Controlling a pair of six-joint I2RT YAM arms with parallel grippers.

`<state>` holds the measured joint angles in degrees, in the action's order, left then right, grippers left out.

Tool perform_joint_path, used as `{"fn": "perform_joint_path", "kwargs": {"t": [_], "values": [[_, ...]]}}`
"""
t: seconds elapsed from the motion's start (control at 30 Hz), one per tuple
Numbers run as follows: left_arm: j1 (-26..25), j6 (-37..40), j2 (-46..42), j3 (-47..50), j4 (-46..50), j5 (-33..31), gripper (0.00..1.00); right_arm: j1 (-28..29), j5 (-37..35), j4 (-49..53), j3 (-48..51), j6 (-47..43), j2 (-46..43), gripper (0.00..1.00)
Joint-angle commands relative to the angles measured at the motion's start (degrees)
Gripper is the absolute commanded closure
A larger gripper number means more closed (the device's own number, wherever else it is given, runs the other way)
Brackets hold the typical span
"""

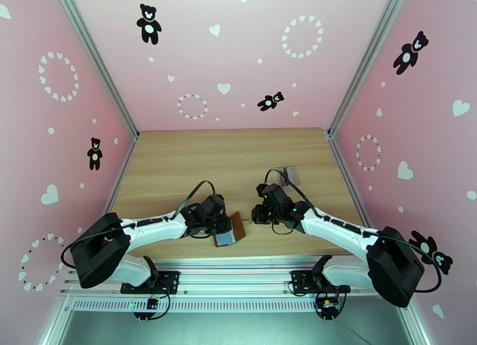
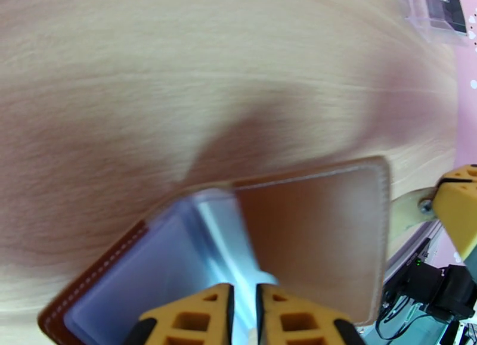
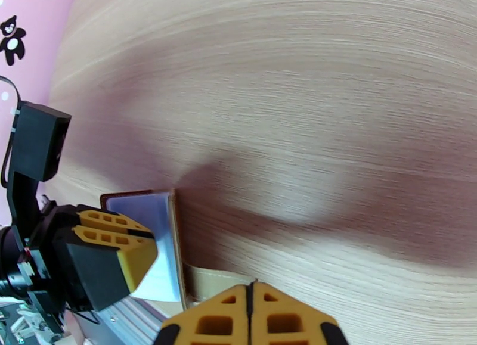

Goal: Put the credit cards into the card holder

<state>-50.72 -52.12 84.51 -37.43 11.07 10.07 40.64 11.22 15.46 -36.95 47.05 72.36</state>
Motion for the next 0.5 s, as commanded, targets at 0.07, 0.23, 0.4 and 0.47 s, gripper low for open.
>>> {"fn": "perform_joint_path", "kwargs": {"t": [0.07,0.23,0.4,0.47], "values": [[-1.6,0.9,5.1,-1.3,1.4,-1.5,0.8,0.0,-3.7,7.4,-4.1,-4.8,-3.3,0.55],[-2.4,1.4,7.4,-2.8,3.4,-3.4,0.79,0.1,-3.5,11.1,-6.1,-6.1,-9.4,0.5],[-3.0,1.4,8.0,-4.1,4.7,-4.4,0.79,2.5,2.6,9.8,-7.2,-4.7,-12.1,0.69],[-3.1,1.2,8.2,-4.4,5.0,-4.7,0.79,5.0,4.7,8.9,-8.3,-4.0,-11.5,0.79]]}}
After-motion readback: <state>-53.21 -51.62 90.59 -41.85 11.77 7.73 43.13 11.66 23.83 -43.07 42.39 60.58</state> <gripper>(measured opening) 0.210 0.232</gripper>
